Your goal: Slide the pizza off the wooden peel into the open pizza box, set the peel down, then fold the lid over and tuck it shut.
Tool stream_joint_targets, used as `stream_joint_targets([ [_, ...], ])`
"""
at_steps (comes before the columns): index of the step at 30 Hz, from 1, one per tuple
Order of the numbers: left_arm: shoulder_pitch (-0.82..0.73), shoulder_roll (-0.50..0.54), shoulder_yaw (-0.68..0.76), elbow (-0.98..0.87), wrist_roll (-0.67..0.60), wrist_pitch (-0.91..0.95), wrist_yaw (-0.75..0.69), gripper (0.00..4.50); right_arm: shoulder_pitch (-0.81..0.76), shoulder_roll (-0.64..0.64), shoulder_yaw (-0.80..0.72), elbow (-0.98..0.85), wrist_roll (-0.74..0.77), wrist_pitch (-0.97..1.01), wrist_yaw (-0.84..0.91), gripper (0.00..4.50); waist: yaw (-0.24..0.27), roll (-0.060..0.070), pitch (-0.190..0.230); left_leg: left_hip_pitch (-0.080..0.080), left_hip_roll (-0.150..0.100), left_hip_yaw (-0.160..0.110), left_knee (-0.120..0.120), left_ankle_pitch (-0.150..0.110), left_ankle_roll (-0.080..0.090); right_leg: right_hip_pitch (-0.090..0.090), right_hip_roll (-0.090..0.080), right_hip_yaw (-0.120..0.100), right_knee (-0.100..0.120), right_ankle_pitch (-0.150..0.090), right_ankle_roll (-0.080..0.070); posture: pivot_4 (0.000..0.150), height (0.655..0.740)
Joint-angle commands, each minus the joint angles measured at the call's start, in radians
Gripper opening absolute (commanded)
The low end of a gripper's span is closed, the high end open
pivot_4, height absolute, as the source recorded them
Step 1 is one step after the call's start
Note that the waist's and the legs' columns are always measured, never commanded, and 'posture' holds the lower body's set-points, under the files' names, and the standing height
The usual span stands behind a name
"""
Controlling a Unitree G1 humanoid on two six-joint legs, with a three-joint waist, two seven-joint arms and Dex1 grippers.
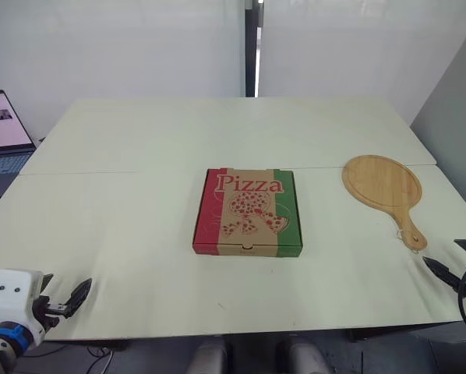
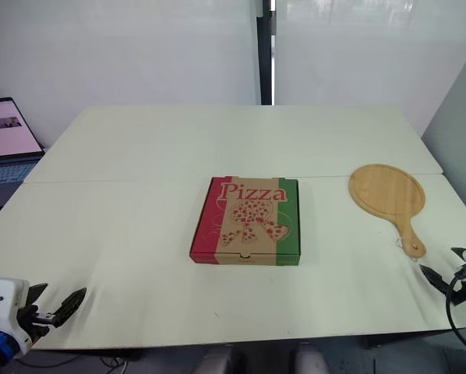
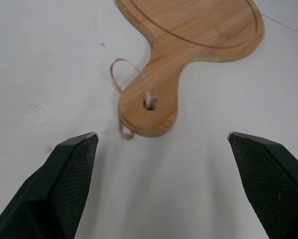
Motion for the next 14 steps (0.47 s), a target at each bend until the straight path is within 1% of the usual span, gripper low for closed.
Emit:
stream_joint_targets([
  [1, 0.025, 0.018, 0.004, -0.003, 0.024, -0.026, -0.029, 4.06, -0.024, -0.025, -0.028, 0.022, -0.004, -0.027, 0.012, 4.47, 0.0, 0.0, 0.0, 0.0, 0.0, 0.0, 0.0, 0.0, 0.0, 0.0, 0.0, 0.0, 0.0, 0.0, 0.0, 0.15, 0.74],
  [12, -0.01, 0.047, 0.012, 0.04, 0.029, -0.037, -0.076, 4.06, -0.043, -0.035, -0.016, 0.012, -0.018, -0.009, 0.031, 4.47, 0.001, 0.0, 0.0, 0.0, 0.0, 0.0, 0.0, 0.0, 0.0, 0.0, 0.0, 0.0, -0.001, 0.0, 0.0, 0.15, 0.74],
  [14, -0.027, 0.053, 0.02, 0.059, 0.013, -0.055, -0.1, 4.06, -0.04, -0.034, -0.014, 0.011, -0.021, -0.01, 0.031, 4.47, 0.001, 0.001, 0.001, 0.0, 0.0, 0.0, 0.0, 0.0, 0.0, 0.0, 0.0, 0.0, -0.002, 0.0, 0.0, 0.15, 0.74],
])
